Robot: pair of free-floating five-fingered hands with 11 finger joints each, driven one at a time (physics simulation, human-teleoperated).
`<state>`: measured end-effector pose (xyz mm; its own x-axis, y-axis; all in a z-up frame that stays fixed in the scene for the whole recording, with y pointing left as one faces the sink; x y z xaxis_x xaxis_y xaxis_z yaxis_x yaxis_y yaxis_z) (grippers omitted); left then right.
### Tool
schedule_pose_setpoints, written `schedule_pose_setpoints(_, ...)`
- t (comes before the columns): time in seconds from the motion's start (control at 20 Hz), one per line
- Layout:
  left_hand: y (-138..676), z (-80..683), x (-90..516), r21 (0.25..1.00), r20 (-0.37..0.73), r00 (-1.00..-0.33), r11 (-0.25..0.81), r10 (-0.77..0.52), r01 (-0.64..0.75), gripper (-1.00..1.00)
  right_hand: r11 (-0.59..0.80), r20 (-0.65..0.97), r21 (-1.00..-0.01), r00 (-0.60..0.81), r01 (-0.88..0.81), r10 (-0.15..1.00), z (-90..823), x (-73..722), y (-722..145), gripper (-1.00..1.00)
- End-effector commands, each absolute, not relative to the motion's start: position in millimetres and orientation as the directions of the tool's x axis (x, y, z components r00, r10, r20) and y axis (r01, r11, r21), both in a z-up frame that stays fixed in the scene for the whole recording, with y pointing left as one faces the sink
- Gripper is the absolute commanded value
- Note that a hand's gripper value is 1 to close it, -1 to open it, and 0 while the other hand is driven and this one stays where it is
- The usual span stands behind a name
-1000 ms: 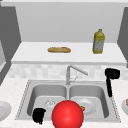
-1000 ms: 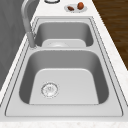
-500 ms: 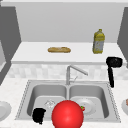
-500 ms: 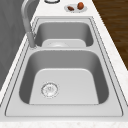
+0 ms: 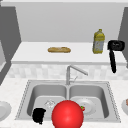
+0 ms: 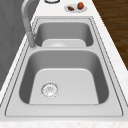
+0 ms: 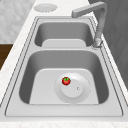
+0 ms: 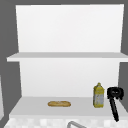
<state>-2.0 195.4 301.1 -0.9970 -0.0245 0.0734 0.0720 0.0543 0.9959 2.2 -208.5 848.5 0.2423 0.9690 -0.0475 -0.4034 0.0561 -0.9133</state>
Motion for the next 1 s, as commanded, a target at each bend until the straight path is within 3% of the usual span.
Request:
schedule_pose_setpoints(0.0, 195, 301, -2, 0.996, 0.073, -0.997, 0.054, -0.025, 0.072, 0.0, 0.042, -0.059, -0.914, 0.233, -0.404, 0.971, 879, 14, -208, -1.0)
schedule_pose_setpoints(0.45, 195, 301, -2, 0.996, 0.073, -0.997, 0.054, -0.025, 0.072, 0.0, 0.056, -0.045, -0.911, 0.233, -0.409, 0.971, 942, 62, -204, -1.0)
schedule_pose_setpoints(0.95, 195, 301, -2, 0.996, 0.073, -0.997, 0.054, -0.025, 0.072, 0.0, 0.042, -0.039, -0.938, 0.225, -0.343, 0.974, 929, 146, -193, -1.0)
